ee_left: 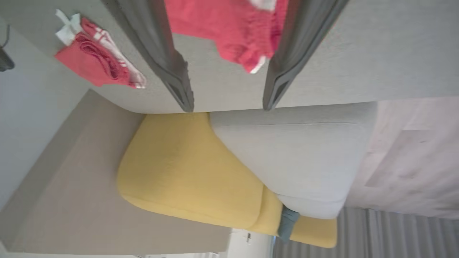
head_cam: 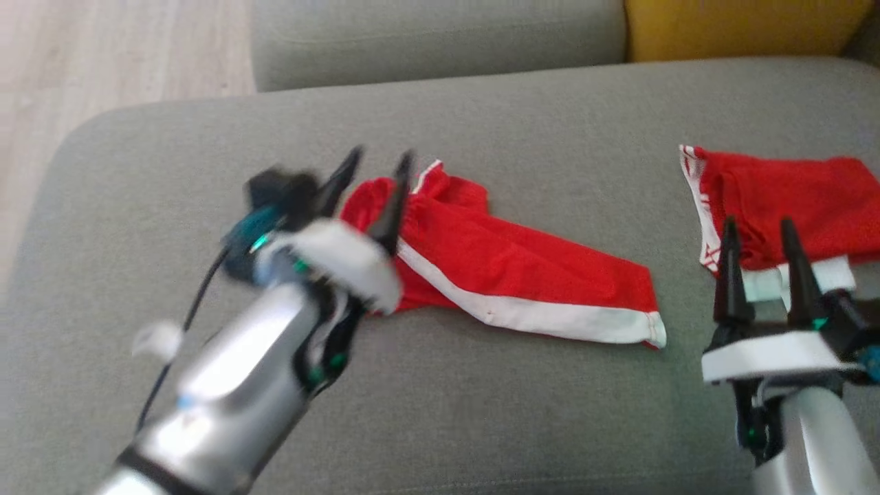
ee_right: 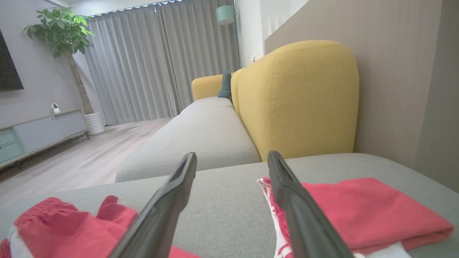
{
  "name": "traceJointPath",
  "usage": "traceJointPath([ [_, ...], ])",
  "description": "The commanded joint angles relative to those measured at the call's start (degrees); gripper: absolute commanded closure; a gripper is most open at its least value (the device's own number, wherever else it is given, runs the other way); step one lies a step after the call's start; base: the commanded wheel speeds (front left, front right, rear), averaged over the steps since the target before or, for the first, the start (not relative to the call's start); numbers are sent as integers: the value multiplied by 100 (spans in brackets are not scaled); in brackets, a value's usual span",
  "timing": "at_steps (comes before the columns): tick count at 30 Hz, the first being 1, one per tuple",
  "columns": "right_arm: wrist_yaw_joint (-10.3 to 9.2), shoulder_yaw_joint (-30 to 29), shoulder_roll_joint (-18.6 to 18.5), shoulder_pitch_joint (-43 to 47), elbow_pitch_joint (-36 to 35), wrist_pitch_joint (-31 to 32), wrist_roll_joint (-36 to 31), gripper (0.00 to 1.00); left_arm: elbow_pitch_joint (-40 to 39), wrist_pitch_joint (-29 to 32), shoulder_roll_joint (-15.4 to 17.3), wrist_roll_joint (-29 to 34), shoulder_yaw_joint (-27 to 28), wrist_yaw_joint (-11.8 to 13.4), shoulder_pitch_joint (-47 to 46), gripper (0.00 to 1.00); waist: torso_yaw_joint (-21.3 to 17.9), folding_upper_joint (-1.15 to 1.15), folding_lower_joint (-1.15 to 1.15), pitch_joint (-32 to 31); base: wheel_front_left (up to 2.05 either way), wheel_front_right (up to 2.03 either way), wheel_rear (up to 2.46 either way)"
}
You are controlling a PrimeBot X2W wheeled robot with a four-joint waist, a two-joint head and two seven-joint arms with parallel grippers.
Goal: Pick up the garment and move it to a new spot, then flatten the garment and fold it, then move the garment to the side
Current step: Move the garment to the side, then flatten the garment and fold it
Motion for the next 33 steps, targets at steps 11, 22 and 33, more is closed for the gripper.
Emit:
traceJointPath([
  [11, -5, 432, -18, 380, -145, -37, 35, 0, -1465, -71, 544, 1341, 2190, -402, 2467, 0, 304, 0, 0, -197, 0, 0, 0],
  [22, -5, 497, -18, 383, -147, -37, 129, 0, -1678, -71, -295, 2277, 3462, -1198, 3254, 0, 215, 0, 0, -100, 0, 0, 0],
  [33, -5, 505, -18, 222, -173, -37, 128, 0, -703, 202, -277, 2663, 3162, -1686, 2409, 0, -103, 0, 0, 286, 0, 0, 0],
])
